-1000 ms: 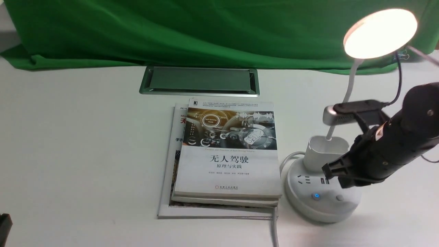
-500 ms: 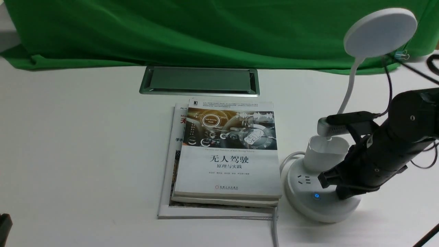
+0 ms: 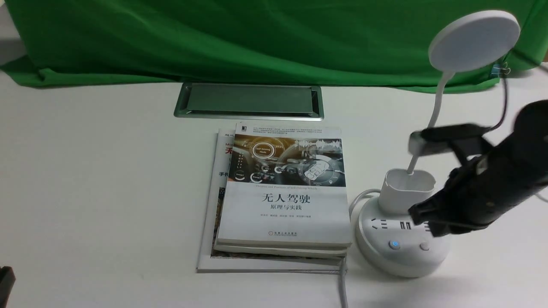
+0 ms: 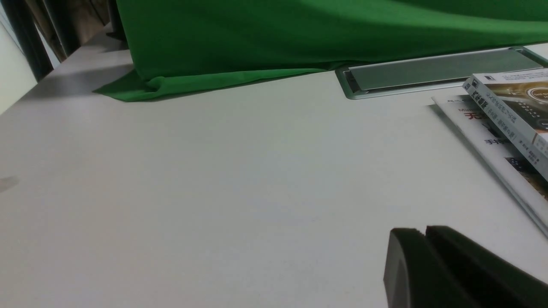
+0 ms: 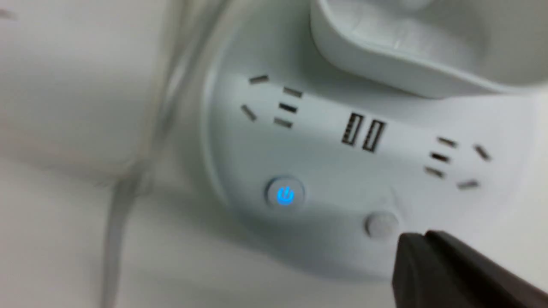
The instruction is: Turn off the desk lamp on the white desktop by hand.
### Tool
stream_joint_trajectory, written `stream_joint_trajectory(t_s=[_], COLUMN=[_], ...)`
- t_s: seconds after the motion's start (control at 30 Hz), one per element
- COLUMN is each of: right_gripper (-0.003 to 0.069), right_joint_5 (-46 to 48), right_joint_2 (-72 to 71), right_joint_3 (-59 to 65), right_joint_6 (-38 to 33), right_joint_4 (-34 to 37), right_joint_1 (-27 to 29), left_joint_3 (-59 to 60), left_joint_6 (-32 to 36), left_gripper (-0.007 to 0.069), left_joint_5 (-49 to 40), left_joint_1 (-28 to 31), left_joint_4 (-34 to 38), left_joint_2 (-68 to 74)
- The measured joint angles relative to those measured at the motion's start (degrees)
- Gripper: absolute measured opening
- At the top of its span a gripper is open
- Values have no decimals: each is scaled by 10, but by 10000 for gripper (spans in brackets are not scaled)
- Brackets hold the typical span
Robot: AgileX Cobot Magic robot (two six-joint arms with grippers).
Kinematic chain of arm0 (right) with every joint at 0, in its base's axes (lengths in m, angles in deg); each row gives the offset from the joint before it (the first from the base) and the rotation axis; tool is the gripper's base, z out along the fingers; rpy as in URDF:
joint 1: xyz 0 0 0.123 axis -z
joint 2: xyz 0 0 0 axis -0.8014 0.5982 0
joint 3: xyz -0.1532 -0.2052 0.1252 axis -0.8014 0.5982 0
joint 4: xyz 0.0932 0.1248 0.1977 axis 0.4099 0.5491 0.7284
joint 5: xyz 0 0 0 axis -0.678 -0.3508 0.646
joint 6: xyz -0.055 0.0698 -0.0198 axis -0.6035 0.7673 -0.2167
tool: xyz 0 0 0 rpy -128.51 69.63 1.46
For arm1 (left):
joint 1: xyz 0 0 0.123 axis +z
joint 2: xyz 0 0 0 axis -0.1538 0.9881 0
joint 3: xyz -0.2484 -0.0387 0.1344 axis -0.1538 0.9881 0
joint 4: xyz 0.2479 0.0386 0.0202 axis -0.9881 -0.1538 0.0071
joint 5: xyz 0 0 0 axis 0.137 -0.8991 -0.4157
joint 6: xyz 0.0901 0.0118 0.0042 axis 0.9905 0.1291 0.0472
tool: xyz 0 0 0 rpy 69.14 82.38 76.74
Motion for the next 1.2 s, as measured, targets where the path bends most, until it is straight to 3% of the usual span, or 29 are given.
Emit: stream_joint_trajectory(t_s=[0.53,0.87,1.03,1.2], right_gripper=[38,39,36,35], right_joint_5=[12,-95,-153,-262], right_joint_2=[-279,-369,-467,-624], right_joint_3=[133,134,196,348], right_joint_6=[17,-10,-63,-92], right_joint_4=[0,-9,-11,-19], right_joint_1=[-43,-43,-7,61], left_joint_3=[0,0,0,0], left_joint_6=[-1,-1,-1,0], left_gripper=[20,20,20,20], left_joint_5=[0,0,0,0], left_joint_1=[0,0,0,0], left_joint_4=[0,0,0,0], left_joint_2=[0,0,0,0])
